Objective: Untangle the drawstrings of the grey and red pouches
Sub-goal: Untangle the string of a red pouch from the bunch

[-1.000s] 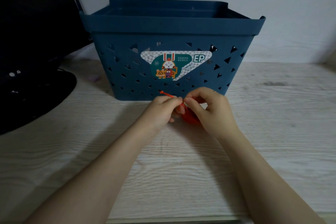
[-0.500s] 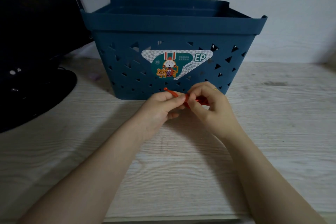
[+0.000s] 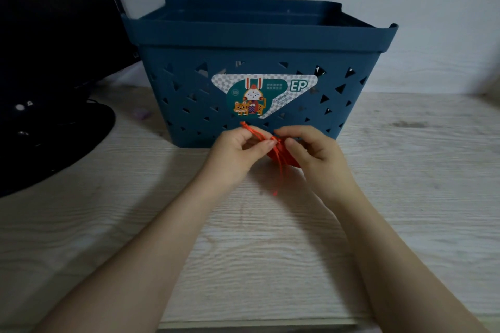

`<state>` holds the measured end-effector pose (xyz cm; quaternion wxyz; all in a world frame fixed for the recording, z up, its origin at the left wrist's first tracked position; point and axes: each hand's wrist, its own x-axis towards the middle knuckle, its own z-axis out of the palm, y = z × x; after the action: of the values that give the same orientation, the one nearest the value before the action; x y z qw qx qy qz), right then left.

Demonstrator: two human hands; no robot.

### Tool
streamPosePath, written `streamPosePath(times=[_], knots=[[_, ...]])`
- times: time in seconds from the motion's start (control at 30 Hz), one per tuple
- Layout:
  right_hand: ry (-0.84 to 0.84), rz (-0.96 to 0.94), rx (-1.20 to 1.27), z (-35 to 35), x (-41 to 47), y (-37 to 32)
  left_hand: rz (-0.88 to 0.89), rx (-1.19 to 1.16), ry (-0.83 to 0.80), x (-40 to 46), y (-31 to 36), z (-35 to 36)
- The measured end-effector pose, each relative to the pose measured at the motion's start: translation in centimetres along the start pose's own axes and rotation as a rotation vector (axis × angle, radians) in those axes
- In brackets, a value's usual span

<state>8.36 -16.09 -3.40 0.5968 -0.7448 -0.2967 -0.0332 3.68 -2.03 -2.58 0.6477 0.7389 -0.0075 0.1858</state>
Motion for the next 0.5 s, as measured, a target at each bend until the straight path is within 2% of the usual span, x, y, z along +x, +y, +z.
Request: streamPosePath(times=[0.23,0.5], knots=[[-0.004,0.028,-0.053,0.24,-0.17,-0.67,0.043,0.123,-0.001,0.02,-0.35,-0.13],[-0.034,0.109,0.024,0.4,-0.21,-0.83,0.093,0.29,0.126,-0.18,-0.61,0.28]])
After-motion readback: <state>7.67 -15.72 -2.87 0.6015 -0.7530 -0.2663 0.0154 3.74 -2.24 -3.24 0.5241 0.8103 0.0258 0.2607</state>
